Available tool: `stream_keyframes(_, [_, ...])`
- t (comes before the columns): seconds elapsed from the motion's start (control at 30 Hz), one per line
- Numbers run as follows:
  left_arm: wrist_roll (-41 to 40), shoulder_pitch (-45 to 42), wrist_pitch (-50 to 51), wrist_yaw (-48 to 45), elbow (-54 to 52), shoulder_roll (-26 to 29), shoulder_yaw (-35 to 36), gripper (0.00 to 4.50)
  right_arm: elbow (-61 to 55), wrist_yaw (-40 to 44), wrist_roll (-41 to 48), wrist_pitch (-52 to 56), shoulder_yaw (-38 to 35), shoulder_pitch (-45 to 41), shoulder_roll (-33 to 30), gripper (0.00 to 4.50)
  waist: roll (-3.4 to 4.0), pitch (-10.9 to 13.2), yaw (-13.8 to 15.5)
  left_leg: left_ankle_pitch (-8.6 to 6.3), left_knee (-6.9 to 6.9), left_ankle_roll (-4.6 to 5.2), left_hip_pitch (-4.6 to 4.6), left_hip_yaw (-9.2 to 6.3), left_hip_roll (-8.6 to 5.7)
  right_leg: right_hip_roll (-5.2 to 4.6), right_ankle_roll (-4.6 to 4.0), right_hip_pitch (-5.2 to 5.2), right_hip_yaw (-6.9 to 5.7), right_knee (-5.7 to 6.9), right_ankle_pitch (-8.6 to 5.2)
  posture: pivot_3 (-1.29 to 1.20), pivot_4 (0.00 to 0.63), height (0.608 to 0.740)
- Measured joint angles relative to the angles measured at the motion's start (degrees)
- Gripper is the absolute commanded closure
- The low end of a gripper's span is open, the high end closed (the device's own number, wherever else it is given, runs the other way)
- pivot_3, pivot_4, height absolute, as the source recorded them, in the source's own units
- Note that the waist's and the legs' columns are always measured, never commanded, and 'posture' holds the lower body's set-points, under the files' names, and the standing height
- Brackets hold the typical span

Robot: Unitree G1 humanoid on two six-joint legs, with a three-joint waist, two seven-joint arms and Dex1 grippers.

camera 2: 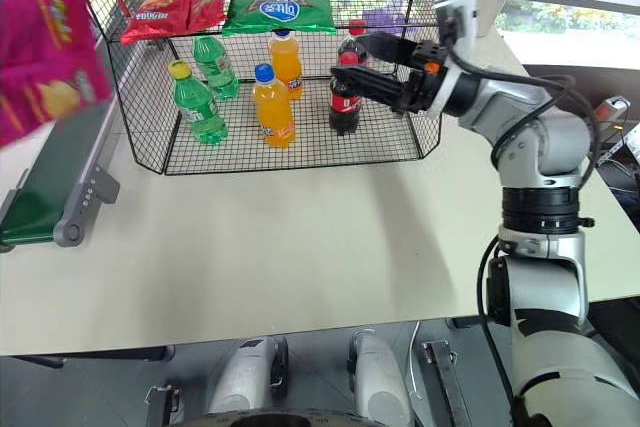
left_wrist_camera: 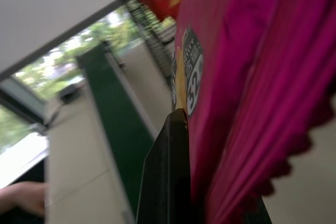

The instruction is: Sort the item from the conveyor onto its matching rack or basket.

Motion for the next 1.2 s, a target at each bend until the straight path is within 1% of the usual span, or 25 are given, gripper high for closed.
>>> stream_keyframes(0.07, [-6.20, -3.94, 3.08, -0.22, -0.77, 0.70, -0.34, 4.47, 1.09, 1.65, 0.40, 0.39, 0.02, -0.09, -0.21, 0.00, 0.01, 0.00, -0.11, 0.00, 0.03, 0.00, 0.00, -0.01, 0.00, 0.00, 0.00, 0.01, 0.01, 0.02, 0.01, 0.00, 0.150, 0.740])
stream_keyframes(0.13, [-10.66, -7.77, 4.06, 0.80, -0.60, 1.04, -1.94, 4.47, 1.73, 3.08, 0.67, 0.91, 0.22, -0.41, -0.42, 0.00, 0.01, 0.00, -0.19, 0.00, 0.03, 0.00, 0.01, -0.02, 0.00, 0.02, 0.05, 0.01, 0.01, 0.05, 0.03, 0.00, 0.150, 0.740])
stream_keyframes(0.17, [-13.41, -10.88, 4.05, 1.81, -0.10, 1.09, -4.47, 4.47, 1.78, 4.06, 1.01, 1.37, 0.30, -0.51, -0.63, 0.00, 0.01, 0.00, -0.14, 0.00, 0.04, 0.00, 0.02, -0.05, -0.01, 0.02, 0.22, 0.01, 0.01, 0.10, 0.13, 0.00, 0.150, 0.740])
stream_keyframes(0.27, [-20.65, -18.29, 3.19, 4.72, 1.84, 1.04, -12.66, 4.47, 1.71, 6.56, 1.70, 1.69, 0.87, -0.68, -0.39, 0.00, 0.00, 0.00, -0.09, 0.00, 0.07, 0.01, 0.01, -0.06, -0.03, 0.03, 0.25, 0.05, 0.03, 0.08, 0.15, 0.00, 0.150, 0.740])
stream_keyframes(0.37, [-24.87, -23.50, 0.58, 6.36, 4.04, 0.65, -20.64, 4.47, 1.98, 7.39, 2.24, 1.66, 0.81, -1.15, 0.18, 0.00, 0.00, 0.00, -0.06, 0.01, 0.08, 0.01, 0.01, -0.06, -0.03, 0.04, 0.26, 0.04, 0.03, 0.08, 0.14, 0.00, 0.150, 0.740])
stream_keyframes(0.43, [-26.66, -26.71, -1.96, 7.02, 5.42, 0.12, -26.01, 4.47, 2.00, 8.01, 2.30, 1.51, 0.94, -1.91, 0.96, 0.00, 0.00, 0.00, -0.06, 0.01, 0.08, 0.01, 0.01, -0.06, -0.03, 0.04, 0.26, 0.04, 0.03, 0.10, 0.15, 0.00, 0.150, 0.740])
stream_keyframes(0.6, [-27.53, -33.76, -8.20, 7.44, 9.00, -3.63, -38.62, 4.47, 1.58, 9.83, 3.32, 1.92, 1.41, -3.33, 2.62, 0.00, 0.00, 0.00, 0.01, 0.01, 0.09, 0.01, 0.00, -0.06, -0.04, 0.04, 0.27, 0.05, 0.03, 0.10, 0.15, 0.00, 0.150, 0.740])
stream_keyframes(0.7, [-27.21, -36.16, -11.36, 7.22, 10.68, -5.49, -43.70, 4.47, -0.08, 10.57, 5.40, 3.92, 1.57, -3.39, 3.80, 0.00, -0.01, 0.00, 0.00, 0.01, 0.11, 0.01, -0.02, -0.05, -0.04, 0.04, 0.27, 0.04, 0.03, 0.10, 0.15, 0.00, 0.150, 0.740])
stream_keyframes(0.87, [-26.59, -38.53, -14.59, 7.12, 12.68, -8.53, -48.56, 4.47, -3.93, 10.46, 7.89, 6.10, 2.06, -3.40, 6.14, 0.00, -0.01, 0.00, 0.01, 0.02, 0.12, 0.02, -0.01, -0.05, -0.04, 0.05, 0.28, 0.05, 0.03, 0.12, 0.15, 0.00, 0.150, 0.740])
stream_keyframes(0.97, [-25.50, -38.53, -16.31, 6.81, 13.43, -9.02, -50.63, 4.50, -4.63, 9.82, 9.42, 7.01, 1.96, -3.40, 7.19, 0.87, -0.01, 0.00, 0.02, 0.02, 0.12, 0.02, -0.02, -0.05, -0.03, 0.05, 0.29, 0.04, 0.03, 0.12, 0.15, 0.00, 0.150, 0.740])
stream_keyframes(1.03, [-25.12, -38.46, -17.00, 6.03, 14.02, -9.03, -51.45, 4.50, -5.16, 9.43, 10.20, 7.72, 1.99, -3.39, 7.80, 1.82, -0.01, 0.00, 0.02, 0.02, 0.12, 0.02, -0.02, -0.05, -0.04, 0.04, 0.29, 0.04, 0.03, 0.12, 0.15, 0.00, 0.150, 0.740])
stream_keyframes(1.07, [-24.87, -38.26, -17.54, 5.62, 14.29, -9.02, -51.58, 4.50, -5.38, 9.28, 10.44, 7.93, 1.99, -3.38, 7.80, 2.39, -0.01, 0.00, 0.05, 0.02, 0.12, 0.02, -0.02, -0.05, -0.04, 0.04, 0.29, 0.04, 0.03, 0.12, 0.15, 0.00, 0.150, 0.740])
stream_keyframes(1.2, [-24.08, -37.47, -18.64, 4.21, 14.79, -8.47, -51.72, 4.50, -7.07, 8.87, 11.19, 8.45, 2.08, -2.65, 7.85, 4.41, -0.01, 0.00, 0.07, 0.02, 0.12, 0.02, -0.02, -0.05, -0.04, 0.04, 0.29, 0.04, 0.03, 0.11, 0.14, 0.00, 0.150, 0.740])
